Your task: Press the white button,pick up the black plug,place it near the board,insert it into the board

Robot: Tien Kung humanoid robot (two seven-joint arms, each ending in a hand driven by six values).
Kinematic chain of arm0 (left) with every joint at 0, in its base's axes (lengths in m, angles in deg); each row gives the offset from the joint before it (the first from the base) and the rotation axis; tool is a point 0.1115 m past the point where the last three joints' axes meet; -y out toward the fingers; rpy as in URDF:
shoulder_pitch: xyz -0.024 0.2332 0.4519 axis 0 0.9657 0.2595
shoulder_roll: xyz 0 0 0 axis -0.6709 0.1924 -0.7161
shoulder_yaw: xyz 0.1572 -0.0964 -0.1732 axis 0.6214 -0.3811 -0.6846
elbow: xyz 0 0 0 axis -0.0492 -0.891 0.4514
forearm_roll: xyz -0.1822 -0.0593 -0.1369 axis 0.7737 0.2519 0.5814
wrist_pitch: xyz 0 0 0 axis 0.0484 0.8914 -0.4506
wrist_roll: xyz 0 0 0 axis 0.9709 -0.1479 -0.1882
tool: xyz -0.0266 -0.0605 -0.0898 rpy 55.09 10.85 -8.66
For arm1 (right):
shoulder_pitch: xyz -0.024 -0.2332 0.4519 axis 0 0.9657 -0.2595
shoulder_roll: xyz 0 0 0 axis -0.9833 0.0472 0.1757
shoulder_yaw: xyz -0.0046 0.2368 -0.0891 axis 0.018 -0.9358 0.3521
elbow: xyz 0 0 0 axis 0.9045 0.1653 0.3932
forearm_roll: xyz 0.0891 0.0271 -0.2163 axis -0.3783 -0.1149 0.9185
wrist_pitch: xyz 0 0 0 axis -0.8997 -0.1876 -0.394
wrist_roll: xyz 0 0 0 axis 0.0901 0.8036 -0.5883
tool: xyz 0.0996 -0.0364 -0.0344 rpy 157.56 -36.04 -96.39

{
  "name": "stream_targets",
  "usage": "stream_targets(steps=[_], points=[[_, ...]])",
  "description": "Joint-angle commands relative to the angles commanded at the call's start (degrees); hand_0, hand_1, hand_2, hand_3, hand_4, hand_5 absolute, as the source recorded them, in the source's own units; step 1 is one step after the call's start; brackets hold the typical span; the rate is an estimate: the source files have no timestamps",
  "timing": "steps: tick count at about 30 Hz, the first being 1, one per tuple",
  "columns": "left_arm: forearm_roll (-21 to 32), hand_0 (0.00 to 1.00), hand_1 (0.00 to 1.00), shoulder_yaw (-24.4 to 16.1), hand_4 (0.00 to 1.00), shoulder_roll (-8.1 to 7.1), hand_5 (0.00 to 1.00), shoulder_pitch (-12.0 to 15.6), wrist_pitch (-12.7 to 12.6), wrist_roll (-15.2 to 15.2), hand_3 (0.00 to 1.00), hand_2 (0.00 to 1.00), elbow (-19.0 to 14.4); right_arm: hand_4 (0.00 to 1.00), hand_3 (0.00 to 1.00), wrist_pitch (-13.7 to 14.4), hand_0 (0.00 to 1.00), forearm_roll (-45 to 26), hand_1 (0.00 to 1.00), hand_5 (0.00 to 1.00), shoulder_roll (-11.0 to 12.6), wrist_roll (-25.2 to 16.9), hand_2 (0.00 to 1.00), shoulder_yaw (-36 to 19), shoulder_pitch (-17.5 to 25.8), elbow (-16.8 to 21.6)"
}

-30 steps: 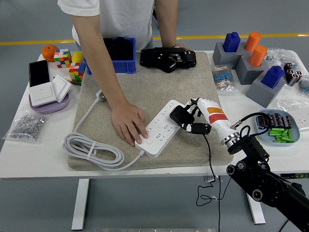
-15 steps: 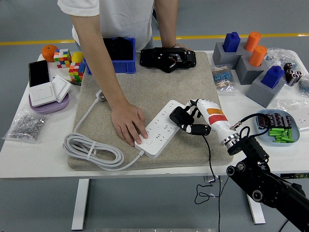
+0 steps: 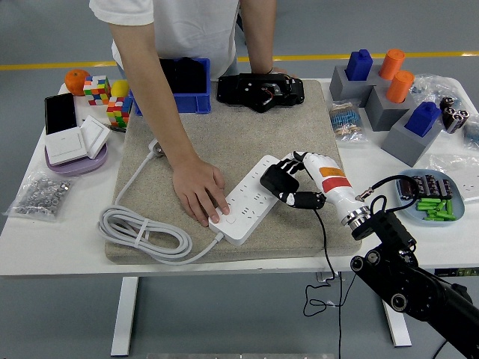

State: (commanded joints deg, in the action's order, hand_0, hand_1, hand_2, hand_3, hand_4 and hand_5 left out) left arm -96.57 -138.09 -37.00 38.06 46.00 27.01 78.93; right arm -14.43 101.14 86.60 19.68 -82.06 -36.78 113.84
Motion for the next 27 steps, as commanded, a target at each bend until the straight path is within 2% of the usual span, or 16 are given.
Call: stream_targets(steps=[27], points=[[0.1,0.699,0.669,0.1,0.556,0.06,0.175,0.0,0.0,0.0,0.647,0.646,0.0,0.915,0.564,0.4,0.493,1.1,0.474,0.084,-0.1,0.1,0.51,-0.1,-0.2,-1.0]])
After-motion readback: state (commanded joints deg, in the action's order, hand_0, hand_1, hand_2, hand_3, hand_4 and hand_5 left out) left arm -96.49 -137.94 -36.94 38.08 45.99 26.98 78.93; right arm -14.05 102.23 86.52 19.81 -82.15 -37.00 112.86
